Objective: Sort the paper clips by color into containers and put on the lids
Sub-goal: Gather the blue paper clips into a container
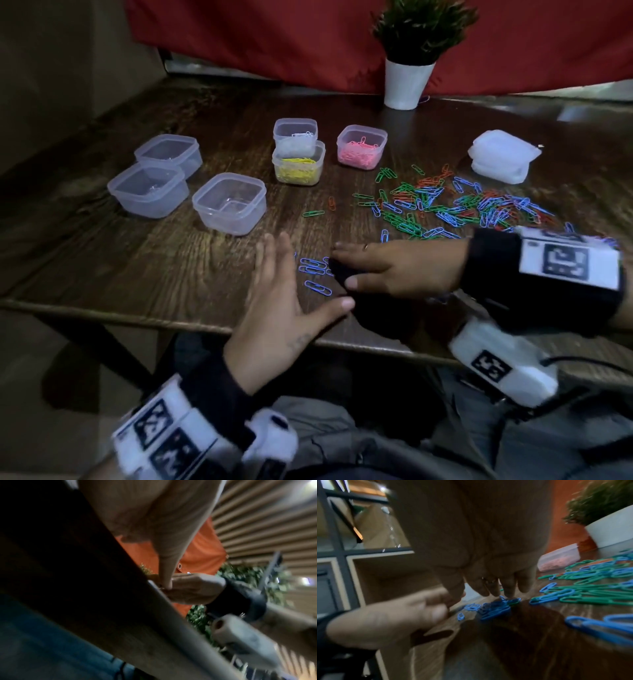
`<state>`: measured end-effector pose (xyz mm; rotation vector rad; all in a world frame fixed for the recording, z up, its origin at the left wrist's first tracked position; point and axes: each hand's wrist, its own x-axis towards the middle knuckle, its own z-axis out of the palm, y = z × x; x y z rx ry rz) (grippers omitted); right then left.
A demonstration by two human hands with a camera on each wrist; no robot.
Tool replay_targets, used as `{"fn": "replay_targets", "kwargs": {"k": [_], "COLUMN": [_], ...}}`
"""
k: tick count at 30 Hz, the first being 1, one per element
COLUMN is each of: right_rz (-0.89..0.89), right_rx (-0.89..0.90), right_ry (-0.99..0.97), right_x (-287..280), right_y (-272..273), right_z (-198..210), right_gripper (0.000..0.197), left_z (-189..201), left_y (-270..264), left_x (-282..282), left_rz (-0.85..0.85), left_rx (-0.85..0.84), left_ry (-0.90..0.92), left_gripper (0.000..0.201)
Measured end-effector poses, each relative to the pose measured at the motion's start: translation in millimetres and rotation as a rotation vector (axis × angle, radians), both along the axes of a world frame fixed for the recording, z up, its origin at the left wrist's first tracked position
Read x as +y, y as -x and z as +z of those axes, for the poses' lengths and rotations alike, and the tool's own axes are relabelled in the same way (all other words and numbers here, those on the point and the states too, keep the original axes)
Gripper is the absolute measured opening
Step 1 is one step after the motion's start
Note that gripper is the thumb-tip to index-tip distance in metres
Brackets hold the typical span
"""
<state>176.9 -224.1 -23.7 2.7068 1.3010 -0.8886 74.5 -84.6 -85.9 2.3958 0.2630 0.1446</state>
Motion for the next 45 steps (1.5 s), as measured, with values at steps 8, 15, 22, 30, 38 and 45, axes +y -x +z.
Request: {"fn": "replay_targets", "kwargs": {"k": [8,15,22,30,38,45], "right_rz": [-0.321,-0.428,-0.438,-0.390,-0.395,-0.326], "right_rx": [0.138,0.103,0.061,0.045,-0.052,-0.287], "right_ry": [-0.431,-0.580,-0.590,-0.535,-0.476,-0.459], "right_x": [-26,-38,-40,-30,-24,-34], "right_y": [-8,-13,-16,-9,-14,5], "right_z": [8,0,2,-3,1,10], "right_gripper": [0.048,0.042,0.042,0.037,0.032,0.019], "left_z": [3,4,39,41,52,66], "left_y": [-37,-42,-57,-57,-63,-76], "left_x": [-18,-26,-25,-27,-30,-19], "left_rz": [-0.078,-0.076,-0.303,-0.234,-0.408,-0.517], "left_rx": [0.231,0.024,0.246,0.093,0.082,0.099], "left_ry": [-0.439,-0.359,-0.531,-0.482,-0.684,-0.807], "left_gripper": [0.102,0.061,0.050,0.026,0.014,0.011]}}
